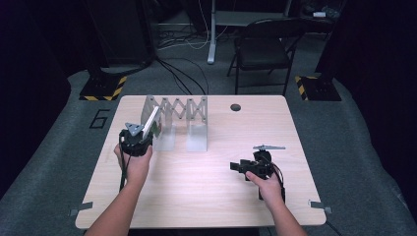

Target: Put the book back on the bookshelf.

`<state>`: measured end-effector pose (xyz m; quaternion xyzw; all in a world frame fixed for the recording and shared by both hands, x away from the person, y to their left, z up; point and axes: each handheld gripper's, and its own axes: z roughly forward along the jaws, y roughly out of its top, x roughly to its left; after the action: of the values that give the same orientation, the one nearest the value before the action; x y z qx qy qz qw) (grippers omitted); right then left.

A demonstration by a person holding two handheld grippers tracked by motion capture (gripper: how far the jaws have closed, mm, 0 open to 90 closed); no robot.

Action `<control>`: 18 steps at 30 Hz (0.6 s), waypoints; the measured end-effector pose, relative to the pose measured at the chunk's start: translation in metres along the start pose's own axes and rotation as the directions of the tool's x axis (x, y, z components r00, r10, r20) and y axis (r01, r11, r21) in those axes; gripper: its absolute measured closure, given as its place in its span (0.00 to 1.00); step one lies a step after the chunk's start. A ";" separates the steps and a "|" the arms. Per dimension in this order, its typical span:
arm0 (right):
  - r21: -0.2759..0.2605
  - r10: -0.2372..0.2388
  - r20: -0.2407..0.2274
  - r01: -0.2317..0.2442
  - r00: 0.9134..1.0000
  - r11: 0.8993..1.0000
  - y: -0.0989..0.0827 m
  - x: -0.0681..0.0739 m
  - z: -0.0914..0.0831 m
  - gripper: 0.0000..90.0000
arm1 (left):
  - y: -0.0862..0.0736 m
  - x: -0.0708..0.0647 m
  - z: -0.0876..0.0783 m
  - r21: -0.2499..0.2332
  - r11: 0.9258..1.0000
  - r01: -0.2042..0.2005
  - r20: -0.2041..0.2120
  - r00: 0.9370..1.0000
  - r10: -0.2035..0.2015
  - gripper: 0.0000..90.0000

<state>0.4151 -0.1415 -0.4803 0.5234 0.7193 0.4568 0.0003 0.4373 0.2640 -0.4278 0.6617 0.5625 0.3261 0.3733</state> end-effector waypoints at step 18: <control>0.007 -0.002 -0.002 0.002 1.000 1.000 -0.001 0.000 0.000 0.43 | -0.003 -0.003 0.015 0.012 1.000 -0.003 -0.017 1.000 0.003 0.84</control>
<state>0.4147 -0.1417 -0.4807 0.5222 0.7214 0.4549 -0.0020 0.4485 0.2598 -0.4377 0.6619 0.5667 0.3290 0.3641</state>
